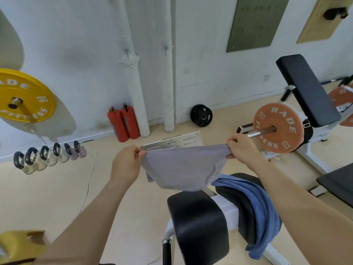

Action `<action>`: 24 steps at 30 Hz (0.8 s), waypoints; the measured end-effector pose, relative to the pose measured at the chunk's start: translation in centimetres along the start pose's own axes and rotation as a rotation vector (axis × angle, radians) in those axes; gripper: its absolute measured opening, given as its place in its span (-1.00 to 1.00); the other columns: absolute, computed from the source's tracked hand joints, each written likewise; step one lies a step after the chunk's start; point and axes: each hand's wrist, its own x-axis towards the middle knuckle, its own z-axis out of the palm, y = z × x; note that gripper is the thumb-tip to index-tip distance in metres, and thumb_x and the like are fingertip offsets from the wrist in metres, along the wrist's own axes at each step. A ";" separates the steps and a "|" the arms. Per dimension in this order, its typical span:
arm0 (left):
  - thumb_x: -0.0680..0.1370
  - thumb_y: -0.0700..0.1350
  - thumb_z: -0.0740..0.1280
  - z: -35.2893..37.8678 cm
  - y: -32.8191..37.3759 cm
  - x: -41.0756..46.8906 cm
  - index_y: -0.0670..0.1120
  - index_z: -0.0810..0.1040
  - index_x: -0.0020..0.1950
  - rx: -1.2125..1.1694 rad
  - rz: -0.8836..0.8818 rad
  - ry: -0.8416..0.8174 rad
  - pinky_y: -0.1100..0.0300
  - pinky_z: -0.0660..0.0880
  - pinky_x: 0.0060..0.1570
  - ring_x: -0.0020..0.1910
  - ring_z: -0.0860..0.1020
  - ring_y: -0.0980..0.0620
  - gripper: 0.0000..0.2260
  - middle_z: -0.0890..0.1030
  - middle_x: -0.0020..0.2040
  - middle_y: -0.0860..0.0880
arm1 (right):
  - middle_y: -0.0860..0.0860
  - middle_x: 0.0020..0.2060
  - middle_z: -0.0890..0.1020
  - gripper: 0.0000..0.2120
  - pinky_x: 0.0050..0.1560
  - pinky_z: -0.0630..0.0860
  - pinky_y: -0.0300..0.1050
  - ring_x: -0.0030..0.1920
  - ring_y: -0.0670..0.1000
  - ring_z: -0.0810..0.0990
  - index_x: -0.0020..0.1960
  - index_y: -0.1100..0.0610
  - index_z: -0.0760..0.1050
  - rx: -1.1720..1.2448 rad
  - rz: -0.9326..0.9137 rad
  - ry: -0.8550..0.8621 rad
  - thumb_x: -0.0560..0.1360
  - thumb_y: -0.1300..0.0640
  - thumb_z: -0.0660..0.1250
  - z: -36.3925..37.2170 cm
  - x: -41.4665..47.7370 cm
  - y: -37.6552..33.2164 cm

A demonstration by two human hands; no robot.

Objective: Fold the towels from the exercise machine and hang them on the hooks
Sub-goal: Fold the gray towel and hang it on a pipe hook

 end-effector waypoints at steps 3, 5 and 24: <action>0.58 0.02 0.22 0.1 -0.6 -1.0 -0.04 0.48 -0.13 -0.074 -0.129 -0.055 0.02 0.55 -0.23 -0.31 0.59 -0.15 -0.82 0.61 -0.32 -0.09 | 0.07 -0.36 0.44 -0.80 -0.35 0.33 -0.15 -0.27 0.04 0.40 -0.21 0.26 0.46 -0.177 -0.128 -0.011 0.53 0.30 0.11 0.5 -0.3 -1.4; 0.57 -0.02 0.27 0.0 0.6 -1.2 -0.13 0.51 -0.12 -0.400 -0.273 -0.030 0.04 0.60 -0.30 -0.43 0.62 -0.11 -0.81 0.62 -0.42 -0.11 | 0.01 -0.36 0.44 -0.80 -0.39 0.24 -0.25 -0.32 -0.02 0.36 -0.16 0.25 0.48 -0.187 -0.199 -0.007 0.52 0.33 0.10 1.0 -0.8 -3.0; 0.41 -0.32 0.27 0.0 0.8 0.8 -0.09 0.43 -0.31 -0.611 -0.486 -0.007 0.22 0.36 -0.46 -0.51 0.42 -0.05 -0.84 0.48 -0.39 -0.15 | -0.06 -0.41 0.42 -0.76 -0.37 0.30 -0.22 -0.40 -0.11 0.38 -0.20 0.16 0.44 -0.117 -0.236 0.163 0.48 0.39 0.07 1.3 -4.5 -0.3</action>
